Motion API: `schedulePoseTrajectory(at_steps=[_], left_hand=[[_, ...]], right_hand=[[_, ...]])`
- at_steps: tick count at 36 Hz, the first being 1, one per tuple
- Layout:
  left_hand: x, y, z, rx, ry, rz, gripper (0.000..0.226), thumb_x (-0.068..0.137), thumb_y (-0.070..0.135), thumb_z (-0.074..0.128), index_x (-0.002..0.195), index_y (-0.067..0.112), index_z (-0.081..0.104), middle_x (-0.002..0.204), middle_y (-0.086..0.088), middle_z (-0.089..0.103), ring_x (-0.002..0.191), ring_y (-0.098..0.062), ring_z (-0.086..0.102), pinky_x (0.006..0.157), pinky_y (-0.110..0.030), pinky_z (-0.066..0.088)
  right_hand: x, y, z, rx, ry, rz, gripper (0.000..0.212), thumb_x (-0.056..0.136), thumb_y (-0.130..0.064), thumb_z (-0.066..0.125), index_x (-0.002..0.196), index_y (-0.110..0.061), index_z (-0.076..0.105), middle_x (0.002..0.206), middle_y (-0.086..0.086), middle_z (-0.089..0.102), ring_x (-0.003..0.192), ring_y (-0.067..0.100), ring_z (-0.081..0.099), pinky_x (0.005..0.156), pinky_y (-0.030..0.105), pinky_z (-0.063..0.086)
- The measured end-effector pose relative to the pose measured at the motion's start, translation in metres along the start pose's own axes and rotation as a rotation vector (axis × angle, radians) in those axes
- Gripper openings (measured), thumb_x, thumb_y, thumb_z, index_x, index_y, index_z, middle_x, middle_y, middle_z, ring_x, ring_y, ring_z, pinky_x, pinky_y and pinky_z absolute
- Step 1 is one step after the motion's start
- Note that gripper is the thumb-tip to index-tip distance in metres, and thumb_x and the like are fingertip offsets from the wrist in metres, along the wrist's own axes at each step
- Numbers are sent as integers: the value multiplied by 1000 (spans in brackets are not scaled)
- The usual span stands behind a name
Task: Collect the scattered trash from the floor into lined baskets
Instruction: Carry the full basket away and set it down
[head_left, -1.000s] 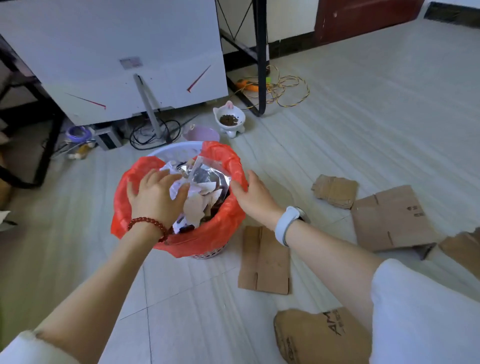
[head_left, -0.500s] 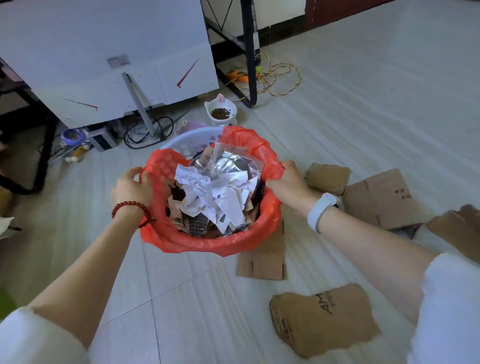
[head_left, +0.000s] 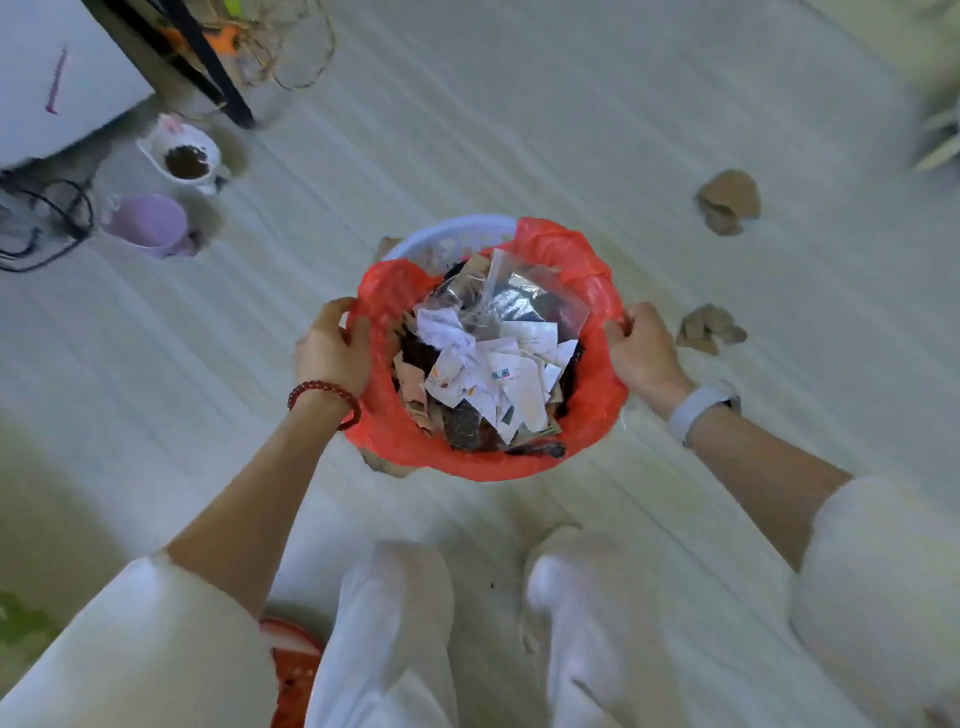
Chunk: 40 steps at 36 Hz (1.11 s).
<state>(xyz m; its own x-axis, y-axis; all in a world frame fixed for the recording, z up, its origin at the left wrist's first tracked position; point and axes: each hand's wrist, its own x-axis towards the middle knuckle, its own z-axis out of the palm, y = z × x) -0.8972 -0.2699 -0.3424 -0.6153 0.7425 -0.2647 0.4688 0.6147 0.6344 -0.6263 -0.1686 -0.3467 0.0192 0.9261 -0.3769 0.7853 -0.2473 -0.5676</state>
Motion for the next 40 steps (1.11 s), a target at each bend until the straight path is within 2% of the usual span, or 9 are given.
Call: schedulePoseTrajectory(at_steps=[4, 7, 9, 14, 19, 23, 27, 33, 40], left_hand=[[-44, 36, -24, 56, -128, -16, 37, 86, 31, 38, 114, 19, 59, 63, -8, 58, 79, -36, 59, 85, -46, 47], [-69, 66, -49, 66, -214, -90, 34, 93, 21, 38, 122, 16, 56, 83, -8, 56, 86, -33, 57, 83, -35, 47], [-80, 82, -68, 79, -238, -85, 34, 94, 26, 38, 122, 17, 56, 92, -10, 58, 91, -33, 58, 86, -36, 46], [-76, 104, -109, 123, -240, 39, 56, 74, 57, 37, 112, 21, 57, 87, -16, 67, 91, -33, 60, 90, -49, 45], [-55, 147, -138, 90, -259, 132, 36, 90, 25, 50, 123, 12, 50, 101, -23, 63, 97, -37, 58, 78, -37, 46], [-34, 186, -143, 60, -231, 188, 36, 91, 21, 47, 126, 12, 48, 109, -22, 61, 102, -36, 56, 81, -37, 44], [-12, 229, -138, 39, -219, 236, 36, 91, 22, 45, 126, 15, 48, 109, -20, 61, 102, -35, 57, 82, -36, 45], [24, 293, -112, 41, -225, 306, 36, 91, 22, 46, 126, 16, 48, 109, -20, 62, 99, -36, 58, 80, -36, 47], [81, 369, -64, 95, -215, 324, 35, 92, 19, 46, 127, 14, 48, 106, -21, 62, 93, -34, 58, 70, -30, 41]], right_hand=[[-53, -1, -63, -62, -22, 82, 27, 94, -15, 43, 115, 1, 50, 105, 24, 60, 99, 38, 56, 79, 37, 41], [-90, -13, -101, -105, -38, 128, 29, 93, -15, 45, 116, 2, 50, 112, 24, 59, 105, 38, 54, 81, 35, 39], [-110, -24, -120, -98, -38, 164, 28, 93, -14, 46, 114, 4, 50, 114, 23, 58, 106, 37, 53, 81, 33, 38], [-130, -61, -154, -26, -31, 182, 8, 89, -12, 48, 86, -6, 53, 85, 14, 55, 79, 25, 50, 67, 28, 33], [-131, -99, -183, 168, 24, 197, 7, 86, -5, 49, 81, -7, 53, 65, 8, 48, 63, 19, 45, 60, 31, 38], [-120, -113, -208, 217, 59, 213, 19, 84, -1, 47, 95, 11, 58, 80, 14, 53, 70, 25, 51, 72, 47, 50], [-100, -122, -237, 293, 108, 202, 24, 87, 1, 45, 106, 12, 55, 87, 14, 52, 78, 25, 52, 64, 40, 51], [-44, -119, -277, 367, 173, 202, 24, 85, 1, 48, 107, 9, 56, 88, 13, 55, 80, 24, 52, 83, 51, 49], [56, -109, -318, 380, 166, 238, 26, 81, -3, 50, 103, 9, 55, 85, 15, 55, 76, 27, 53, 80, 57, 49]])
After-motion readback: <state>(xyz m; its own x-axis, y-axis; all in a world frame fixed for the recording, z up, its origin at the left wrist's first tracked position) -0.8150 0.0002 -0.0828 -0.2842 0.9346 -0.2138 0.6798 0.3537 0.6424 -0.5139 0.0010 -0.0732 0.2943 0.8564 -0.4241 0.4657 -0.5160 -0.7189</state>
